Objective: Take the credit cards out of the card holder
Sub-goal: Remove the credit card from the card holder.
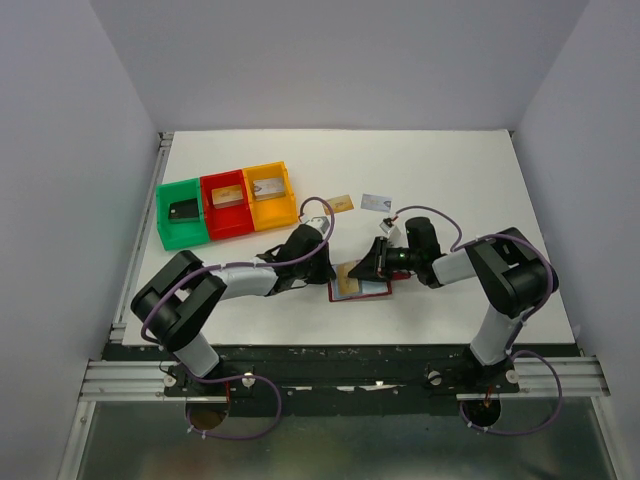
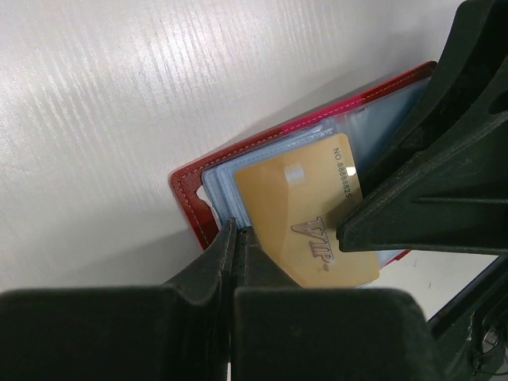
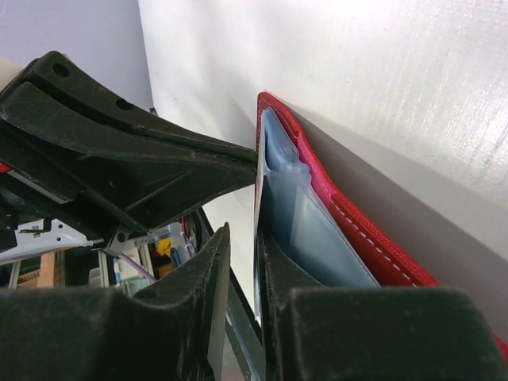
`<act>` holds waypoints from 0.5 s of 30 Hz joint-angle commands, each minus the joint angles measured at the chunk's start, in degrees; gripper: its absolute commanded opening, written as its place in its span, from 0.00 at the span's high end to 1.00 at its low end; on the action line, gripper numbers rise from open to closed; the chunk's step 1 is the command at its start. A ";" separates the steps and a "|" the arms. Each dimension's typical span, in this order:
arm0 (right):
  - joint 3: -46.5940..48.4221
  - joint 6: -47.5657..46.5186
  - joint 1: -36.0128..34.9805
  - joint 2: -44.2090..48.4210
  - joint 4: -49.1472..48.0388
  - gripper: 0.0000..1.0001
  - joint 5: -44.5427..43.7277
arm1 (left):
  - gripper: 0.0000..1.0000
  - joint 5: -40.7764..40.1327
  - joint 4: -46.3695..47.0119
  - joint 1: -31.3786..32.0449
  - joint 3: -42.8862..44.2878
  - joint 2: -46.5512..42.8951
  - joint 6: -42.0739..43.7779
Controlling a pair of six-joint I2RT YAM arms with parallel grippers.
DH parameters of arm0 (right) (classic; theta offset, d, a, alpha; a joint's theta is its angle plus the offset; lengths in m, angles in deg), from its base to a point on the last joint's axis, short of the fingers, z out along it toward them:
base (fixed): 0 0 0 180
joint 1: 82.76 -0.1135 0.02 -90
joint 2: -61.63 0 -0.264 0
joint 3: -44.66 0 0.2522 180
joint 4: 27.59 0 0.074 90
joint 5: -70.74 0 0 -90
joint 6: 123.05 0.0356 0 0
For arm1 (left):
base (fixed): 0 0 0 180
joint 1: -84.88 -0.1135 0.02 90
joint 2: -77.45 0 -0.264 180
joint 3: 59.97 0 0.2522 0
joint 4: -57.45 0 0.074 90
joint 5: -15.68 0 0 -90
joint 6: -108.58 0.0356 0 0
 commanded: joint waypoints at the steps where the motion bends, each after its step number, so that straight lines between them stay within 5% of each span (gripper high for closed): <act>1: 1.39 0.96 -0.77 -1.78 -2.72 0.72 2.62 | 1.00 1.97 -0.22 1.05 0.47 1.78 0.28; 9: 3.06 -1.49 -1.56 -2.84 2.28 0.64 2.80 | 1.00 2.51 0.83 1.58 0.47 1.51 0.98; 15: 3.15 -4.22 -1.56 0.23 8.08 0.70 0.51 | 1.00 0.84 -1.62 1.58 1.08 1.95 0.55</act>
